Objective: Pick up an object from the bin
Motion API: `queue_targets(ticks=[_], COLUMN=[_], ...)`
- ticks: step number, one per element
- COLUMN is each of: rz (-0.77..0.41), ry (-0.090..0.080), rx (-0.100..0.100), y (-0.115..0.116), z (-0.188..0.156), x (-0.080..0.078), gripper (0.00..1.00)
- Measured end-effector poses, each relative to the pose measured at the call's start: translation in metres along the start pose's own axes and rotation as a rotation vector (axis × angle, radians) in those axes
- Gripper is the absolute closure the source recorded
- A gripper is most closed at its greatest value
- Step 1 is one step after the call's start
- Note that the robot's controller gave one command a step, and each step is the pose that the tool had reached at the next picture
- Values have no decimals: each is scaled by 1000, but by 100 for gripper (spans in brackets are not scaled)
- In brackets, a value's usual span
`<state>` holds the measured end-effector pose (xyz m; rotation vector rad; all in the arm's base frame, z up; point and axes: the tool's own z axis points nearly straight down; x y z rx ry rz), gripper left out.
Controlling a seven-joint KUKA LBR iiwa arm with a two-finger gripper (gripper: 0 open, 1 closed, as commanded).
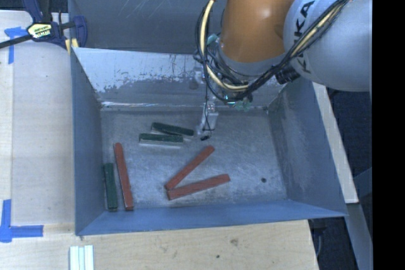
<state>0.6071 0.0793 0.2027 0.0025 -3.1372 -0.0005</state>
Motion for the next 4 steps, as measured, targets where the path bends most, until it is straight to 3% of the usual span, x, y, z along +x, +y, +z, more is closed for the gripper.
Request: queue_targets(ticks=[1,2,3,4], rz=[-348,-748,-742,-995], ry=[-1,-8,-8,-15], rx=[0,0,1,6], y=[21,62,61,25], z=[118,133,132,-29], x=[-13,-10,-10,2], gripper=[0,0,100,100])
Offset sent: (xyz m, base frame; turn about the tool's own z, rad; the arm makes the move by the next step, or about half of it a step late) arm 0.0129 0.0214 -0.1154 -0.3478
